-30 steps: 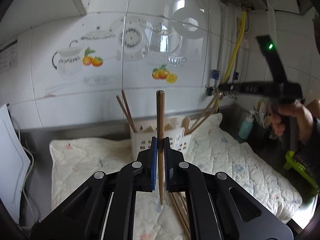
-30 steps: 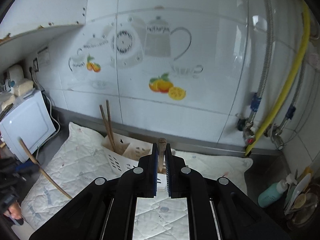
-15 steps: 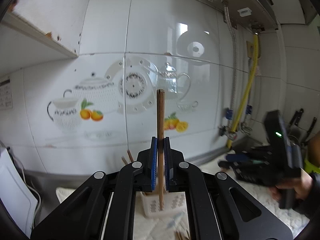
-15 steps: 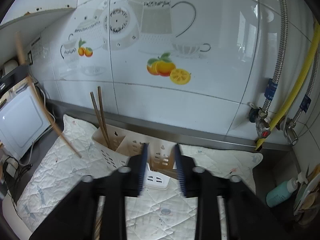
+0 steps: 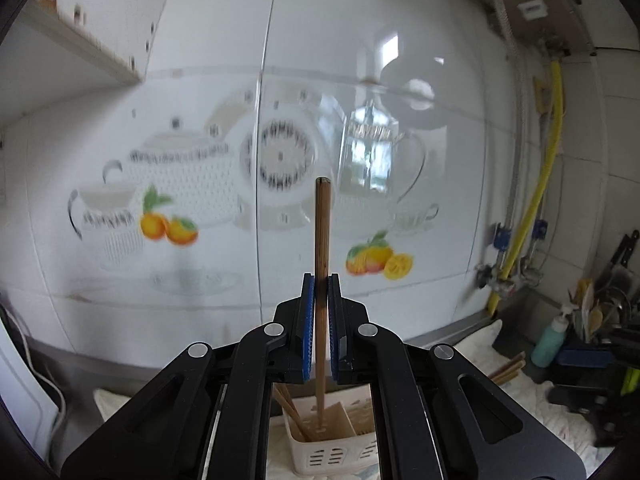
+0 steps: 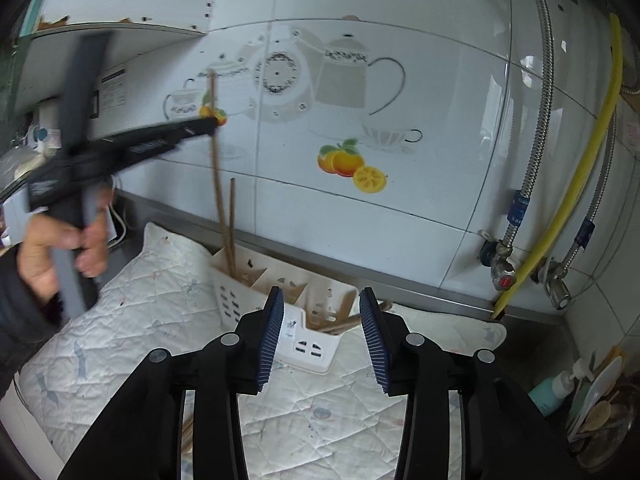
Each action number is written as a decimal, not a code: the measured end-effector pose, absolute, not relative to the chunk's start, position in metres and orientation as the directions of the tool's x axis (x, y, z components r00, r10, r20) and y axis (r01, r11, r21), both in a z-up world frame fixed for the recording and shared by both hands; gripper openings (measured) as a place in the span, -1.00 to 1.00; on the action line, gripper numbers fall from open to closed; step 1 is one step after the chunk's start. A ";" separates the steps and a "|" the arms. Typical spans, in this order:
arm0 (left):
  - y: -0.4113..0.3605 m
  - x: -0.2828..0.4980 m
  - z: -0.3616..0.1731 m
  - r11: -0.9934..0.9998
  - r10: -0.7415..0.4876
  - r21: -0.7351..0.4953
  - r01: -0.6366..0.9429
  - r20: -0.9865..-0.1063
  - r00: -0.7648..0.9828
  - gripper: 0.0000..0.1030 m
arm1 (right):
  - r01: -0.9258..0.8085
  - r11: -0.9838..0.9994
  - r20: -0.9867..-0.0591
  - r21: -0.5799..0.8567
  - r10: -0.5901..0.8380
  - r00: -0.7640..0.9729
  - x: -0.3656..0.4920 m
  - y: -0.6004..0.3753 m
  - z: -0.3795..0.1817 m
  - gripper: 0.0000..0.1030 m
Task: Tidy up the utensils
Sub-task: 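Lower the chopstick into the white holder with the left gripper while the right gripper releases its chopstick there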
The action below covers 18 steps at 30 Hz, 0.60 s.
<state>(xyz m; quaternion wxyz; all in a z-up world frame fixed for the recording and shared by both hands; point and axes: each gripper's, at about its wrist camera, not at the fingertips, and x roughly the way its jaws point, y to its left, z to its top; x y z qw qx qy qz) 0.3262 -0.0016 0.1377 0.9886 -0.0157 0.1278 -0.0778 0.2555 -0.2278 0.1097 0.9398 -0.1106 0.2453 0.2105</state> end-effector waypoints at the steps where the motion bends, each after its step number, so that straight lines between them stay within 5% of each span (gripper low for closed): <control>1: -0.001 0.330 0.131 0.989 -0.150 -0.052 0.141 -0.266 0.952 -0.90 | -0.457 0.884 -0.506 -0.096 0.352 0.787 0.251 -0.229 0.107 -0.24; 15: 0.000 0.334 0.094 0.986 -0.167 -0.058 0.157 -0.356 0.920 -0.82 | -0.471 0.882 -0.544 0.003 0.396 0.739 0.209 -0.229 0.058 -0.24; 16: 0.001 0.329 0.095 0.986 -0.168 -0.059 0.158 -0.356 0.919 -0.78 | -0.470 0.882 -0.549 0.013 0.399 0.735 0.205 -0.230 0.054 -0.24; 18: 0.002 0.319 0.096 0.986 -0.167 -0.062 0.155 -0.354 0.920 -0.38 | -0.464 0.885 -0.559 0.036 0.403 0.725 0.194 -0.232 0.043 -0.24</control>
